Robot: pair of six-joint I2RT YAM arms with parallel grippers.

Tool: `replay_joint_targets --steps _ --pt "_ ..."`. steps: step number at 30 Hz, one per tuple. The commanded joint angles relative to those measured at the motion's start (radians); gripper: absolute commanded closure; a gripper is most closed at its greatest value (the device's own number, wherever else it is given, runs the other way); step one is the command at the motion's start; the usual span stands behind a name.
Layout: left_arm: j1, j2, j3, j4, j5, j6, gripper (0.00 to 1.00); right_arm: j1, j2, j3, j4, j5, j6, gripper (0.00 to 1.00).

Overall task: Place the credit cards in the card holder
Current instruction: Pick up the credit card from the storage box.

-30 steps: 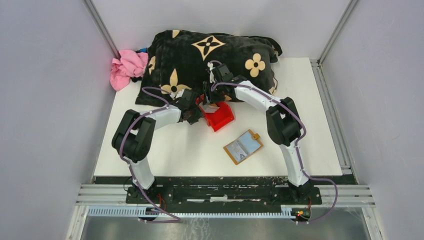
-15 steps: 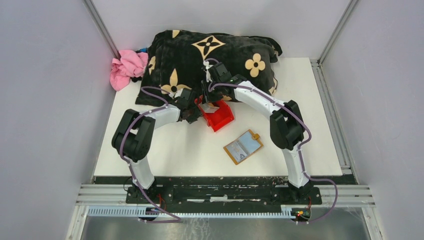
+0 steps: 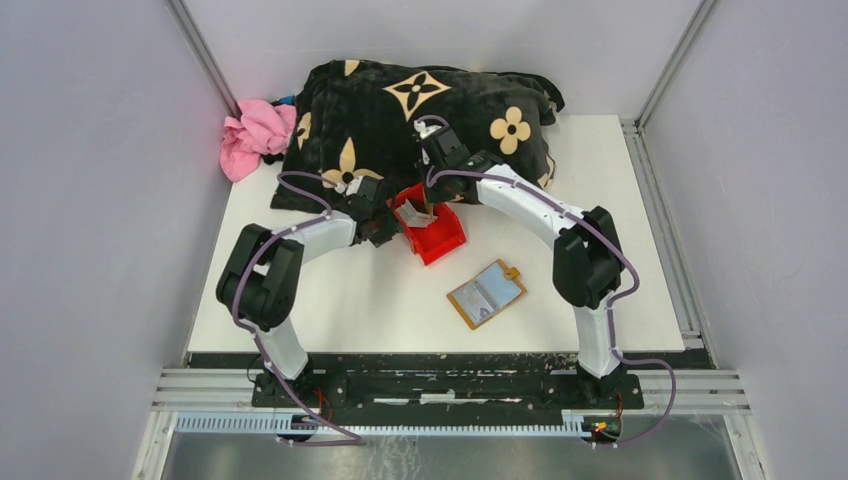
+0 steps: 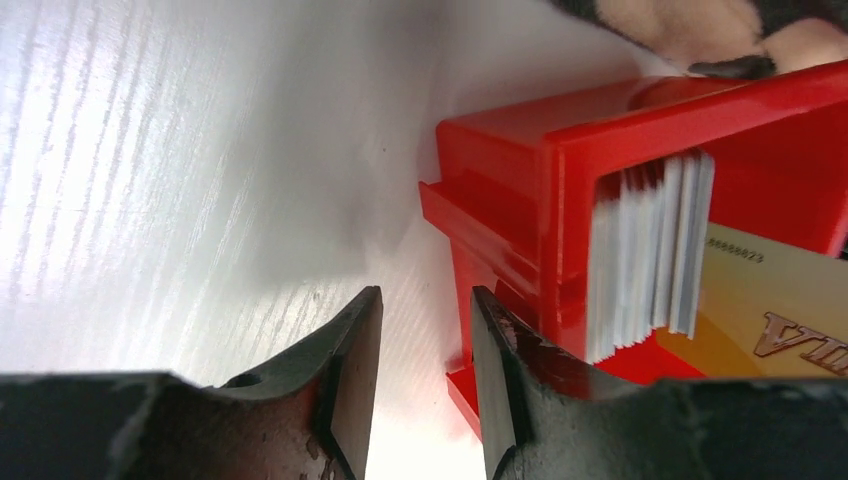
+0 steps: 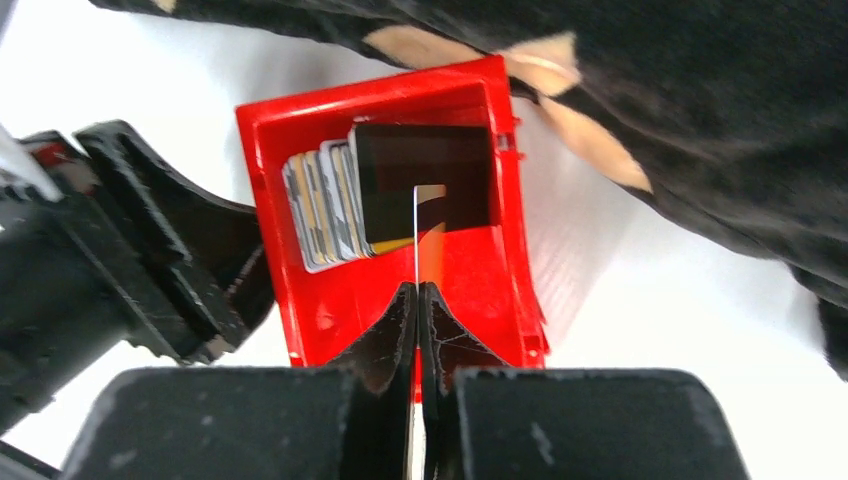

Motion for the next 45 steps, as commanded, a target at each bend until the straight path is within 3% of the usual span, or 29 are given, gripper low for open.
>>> replay_joint_targets --steps 1,11,18,26,39,45 --pt "0.005 -0.086 -0.002 -0.001 -0.046 0.052 0.54 0.006 -0.115 -0.046 0.016 0.112 -0.051 0.99" --pt "0.002 -0.308 -0.109 0.042 -0.023 0.085 0.5 -0.006 -0.369 -0.205 -0.029 0.052 -0.052 0.99" --pt "-0.053 -0.478 -0.232 0.217 0.17 0.163 0.45 -0.041 -0.625 -0.467 -0.04 -0.183 0.02 0.99" --pt "-0.203 -0.515 -0.254 0.271 0.38 0.287 0.44 -0.074 -0.822 -0.667 -0.023 -0.467 0.102 0.99" --pt "-0.214 -0.629 -0.401 0.4 0.53 0.234 0.43 -0.222 -0.877 -0.837 0.056 -0.798 0.225 0.99" --pt "-0.215 -0.608 -0.418 0.469 0.63 0.192 0.44 -0.244 -0.859 -0.908 0.182 -0.898 0.32 0.99"
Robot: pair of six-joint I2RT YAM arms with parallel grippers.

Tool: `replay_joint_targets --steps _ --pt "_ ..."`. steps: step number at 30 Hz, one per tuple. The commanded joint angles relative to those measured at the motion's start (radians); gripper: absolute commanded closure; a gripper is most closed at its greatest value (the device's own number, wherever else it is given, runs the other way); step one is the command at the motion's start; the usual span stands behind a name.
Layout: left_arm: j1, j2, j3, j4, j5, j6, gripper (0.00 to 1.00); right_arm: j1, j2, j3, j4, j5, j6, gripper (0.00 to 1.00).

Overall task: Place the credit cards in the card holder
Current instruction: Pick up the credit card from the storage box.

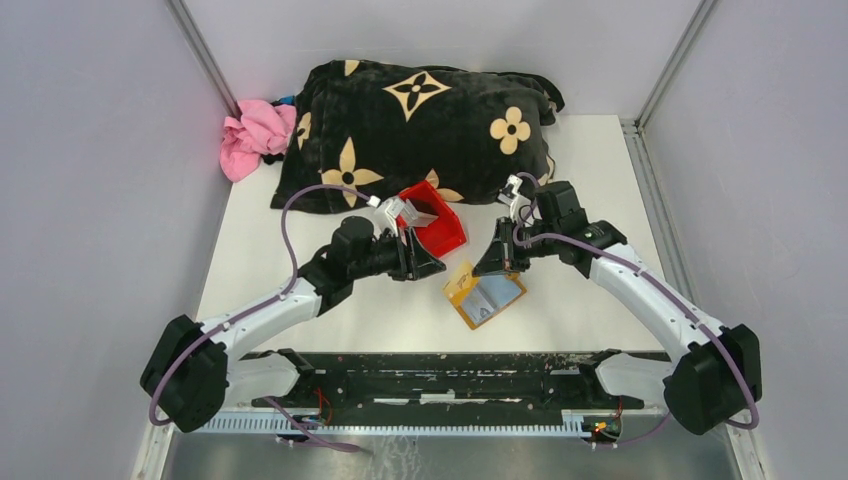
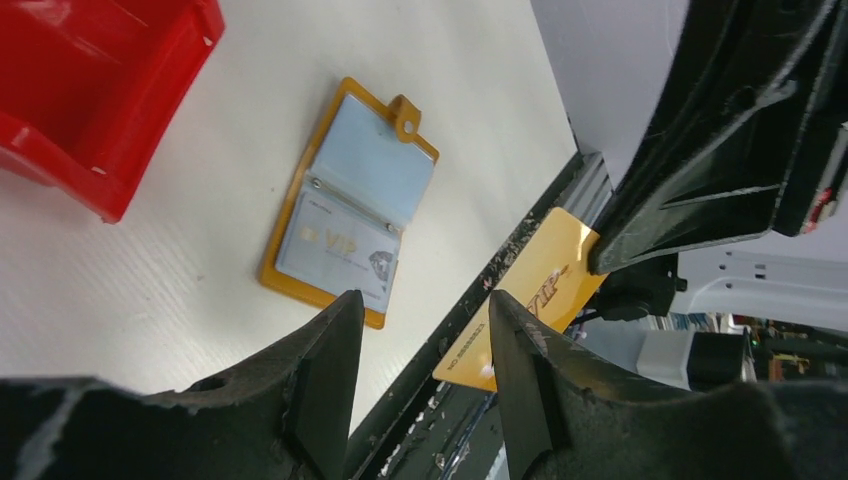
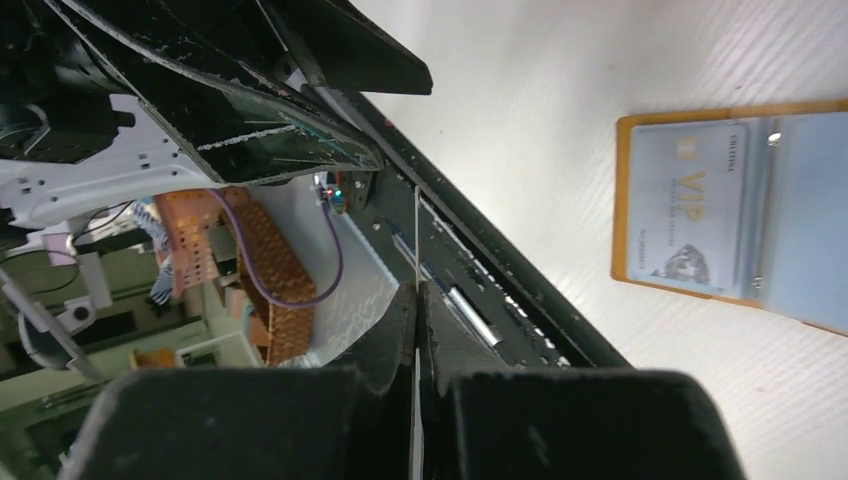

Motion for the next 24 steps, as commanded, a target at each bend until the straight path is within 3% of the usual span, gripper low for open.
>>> replay_joint_targets --steps 1,16,20,24 --pt "0.002 0.002 0.002 0.106 0.114 -0.028 0.44 -0.01 0.005 -0.027 0.134 -0.126 0.079 0.99" --pt "0.006 0.042 0.001 0.129 0.222 -0.039 0.46 -0.016 0.064 -0.105 0.353 -0.228 0.222 0.99" --pt "0.008 0.054 -0.009 0.167 0.262 -0.067 0.55 -0.021 0.081 -0.129 0.408 -0.253 0.253 0.99" --pt "0.008 0.062 -0.023 0.19 0.286 -0.093 0.78 -0.026 0.096 -0.15 0.471 -0.267 0.289 0.99"
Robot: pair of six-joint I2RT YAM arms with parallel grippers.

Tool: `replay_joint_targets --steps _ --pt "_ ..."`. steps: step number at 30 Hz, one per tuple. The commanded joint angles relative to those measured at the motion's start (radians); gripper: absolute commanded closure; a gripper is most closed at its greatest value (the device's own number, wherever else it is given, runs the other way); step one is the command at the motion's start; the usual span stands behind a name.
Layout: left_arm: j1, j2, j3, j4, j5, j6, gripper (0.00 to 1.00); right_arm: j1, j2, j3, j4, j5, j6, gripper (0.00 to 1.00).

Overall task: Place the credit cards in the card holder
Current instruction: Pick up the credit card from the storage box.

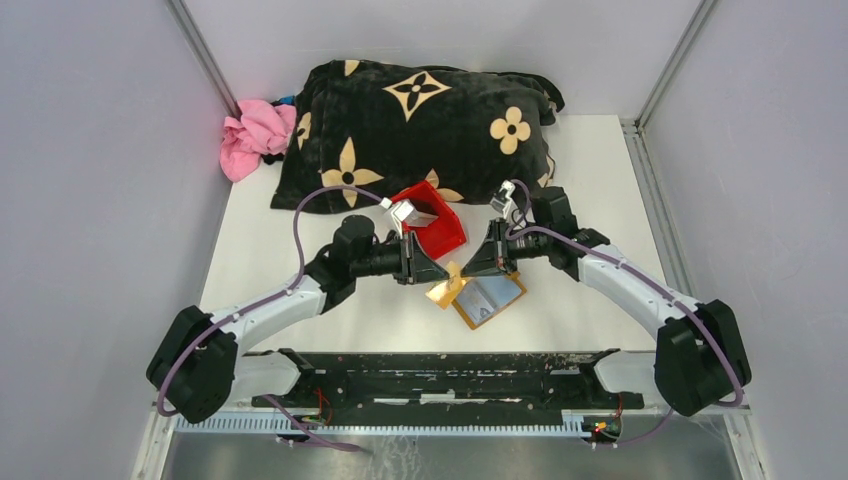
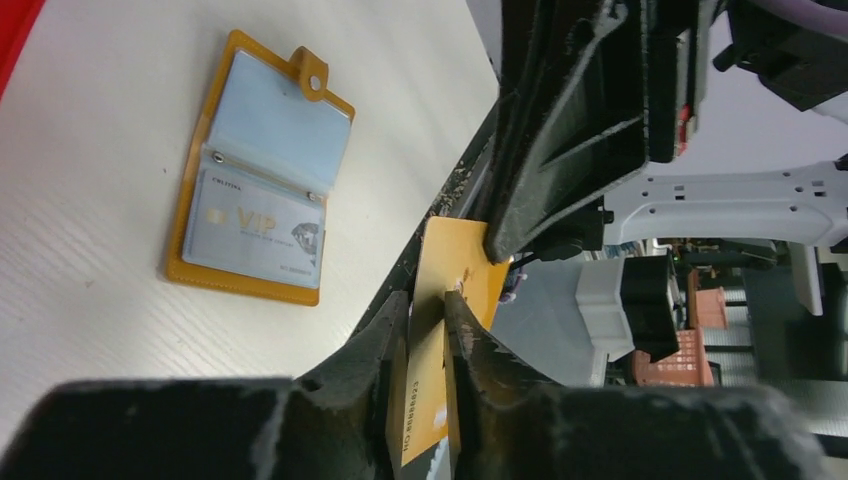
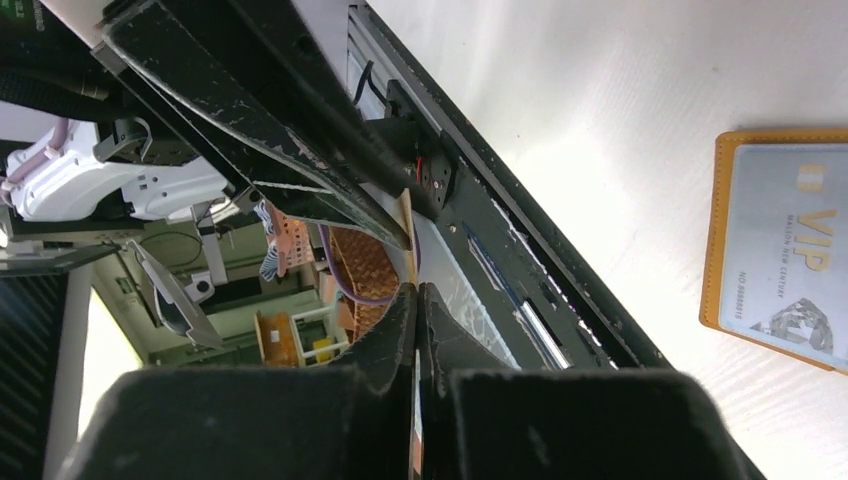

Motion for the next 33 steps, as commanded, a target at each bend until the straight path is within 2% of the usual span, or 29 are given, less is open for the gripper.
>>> replay_joint_targets --steps 1,3,6,8,10,11,15,19,24,28,33 --pt "0.003 0.009 -0.023 0.086 0.07 -0.059 0.85 -0.01 0.012 -0.019 0.14 -0.054 0.053 0.99" --pt "0.003 0.009 -0.042 0.107 0.077 -0.075 0.96 -0.018 0.013 -0.026 0.156 -0.056 0.067 0.99" --pt "0.003 0.003 -0.078 0.139 0.065 -0.104 0.97 -0.03 0.018 -0.029 0.156 -0.054 0.072 0.98" --pt "0.003 -0.01 -0.105 0.154 0.026 -0.123 0.97 -0.038 0.018 -0.022 0.118 -0.036 0.045 0.83" --pt "0.0 -0.026 -0.136 0.16 -0.042 -0.149 0.97 -0.039 0.003 0.014 -0.002 0.028 -0.042 0.66" --pt "-0.003 -0.04 -0.152 0.161 -0.085 -0.167 0.97 -0.039 -0.005 0.034 -0.068 0.071 -0.086 0.61" --pt "-0.067 -0.083 -0.203 0.151 -0.323 -0.236 0.97 -0.04 -0.028 0.106 -0.252 0.264 -0.197 0.55" --pt "-0.185 -0.081 -0.222 0.143 -0.548 -0.319 0.97 -0.039 -0.048 0.146 -0.398 0.518 -0.248 0.55" --pt "-0.333 0.025 -0.181 0.176 -0.734 -0.393 0.97 -0.039 -0.007 0.167 -0.529 0.812 -0.27 0.64" --pt "-0.405 0.148 -0.113 0.175 -0.807 -0.424 0.97 -0.039 0.044 0.155 -0.543 0.932 -0.246 0.7" --pt "-0.449 0.245 -0.059 0.176 -0.887 -0.463 0.97 -0.042 0.092 0.151 -0.517 1.047 -0.212 0.83"
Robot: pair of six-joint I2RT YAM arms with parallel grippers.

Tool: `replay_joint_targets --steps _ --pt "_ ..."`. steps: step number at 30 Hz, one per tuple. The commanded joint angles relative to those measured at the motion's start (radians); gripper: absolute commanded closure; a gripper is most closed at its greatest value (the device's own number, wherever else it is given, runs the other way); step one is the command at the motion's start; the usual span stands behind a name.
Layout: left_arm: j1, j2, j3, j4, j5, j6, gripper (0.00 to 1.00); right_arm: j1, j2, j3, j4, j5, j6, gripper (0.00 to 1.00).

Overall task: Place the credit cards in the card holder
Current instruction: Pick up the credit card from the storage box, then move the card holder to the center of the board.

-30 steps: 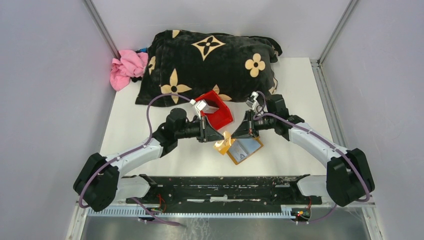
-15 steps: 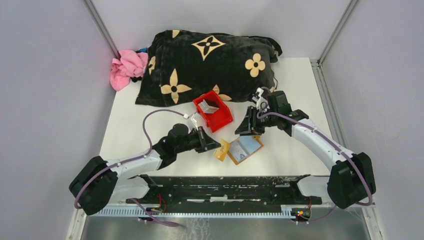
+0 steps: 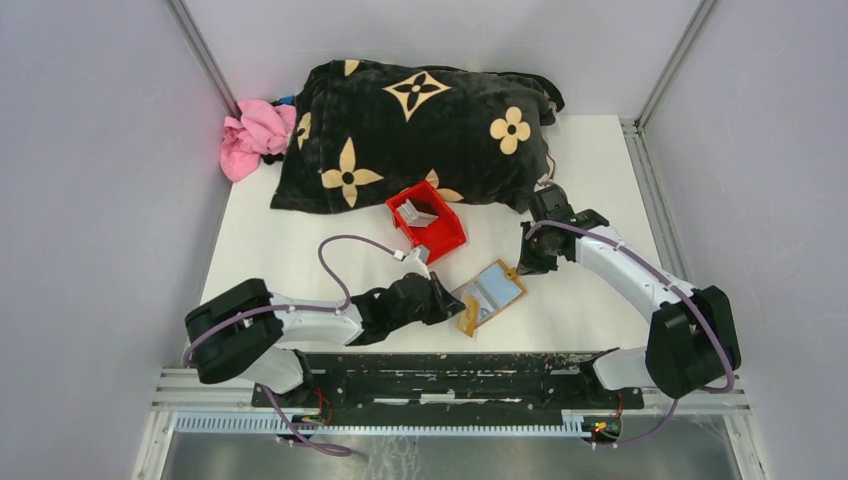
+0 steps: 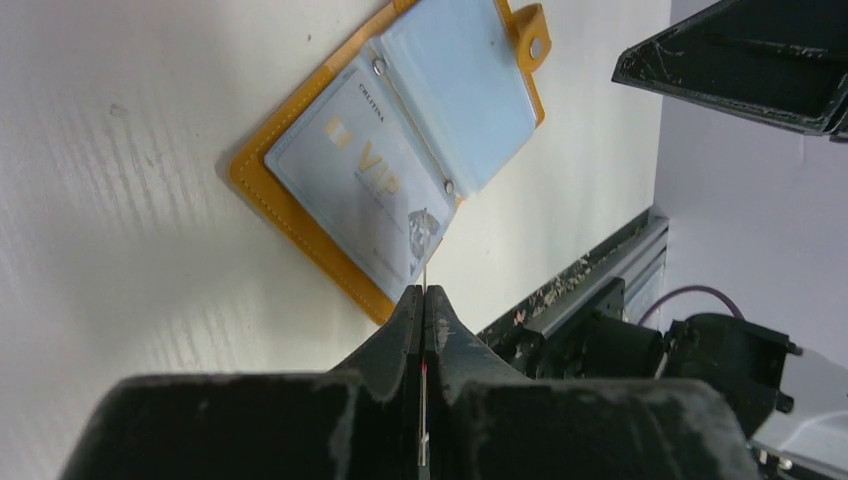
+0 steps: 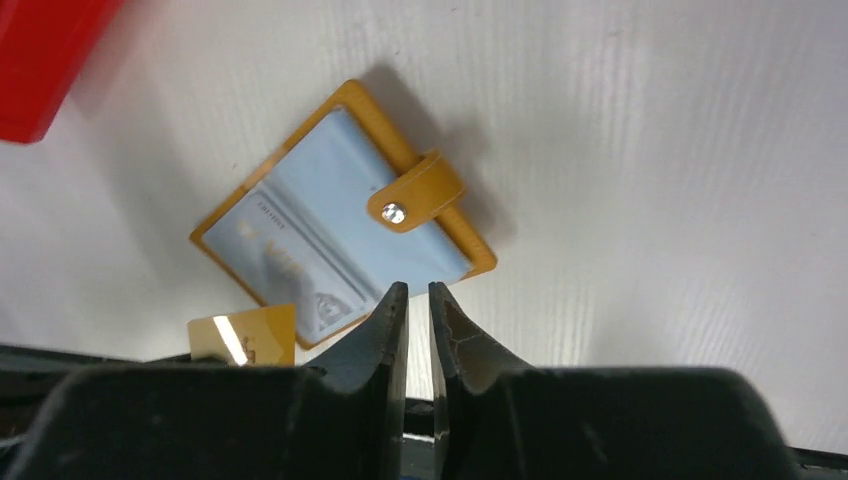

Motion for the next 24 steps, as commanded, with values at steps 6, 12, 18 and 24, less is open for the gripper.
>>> replay_joint_targets --steps 6,12,18,24 --pt "-0.034 0.086 0.085 0.044 -0.183 -0.101 0.97 -0.014 0.098 0.016 0.031 0.239 0.047 0.95" --pt "-0.035 0.096 0.103 -0.029 -0.235 -0.121 0.97 -0.016 0.184 0.007 0.07 0.226 0.059 0.99" --pt "-0.035 0.073 0.095 -0.122 -0.284 -0.14 0.97 -0.015 0.214 -0.019 0.108 0.165 0.081 0.99" --pt "-0.031 0.044 0.07 -0.16 -0.319 -0.143 0.97 0.012 0.212 -0.071 0.142 0.126 0.11 0.99"
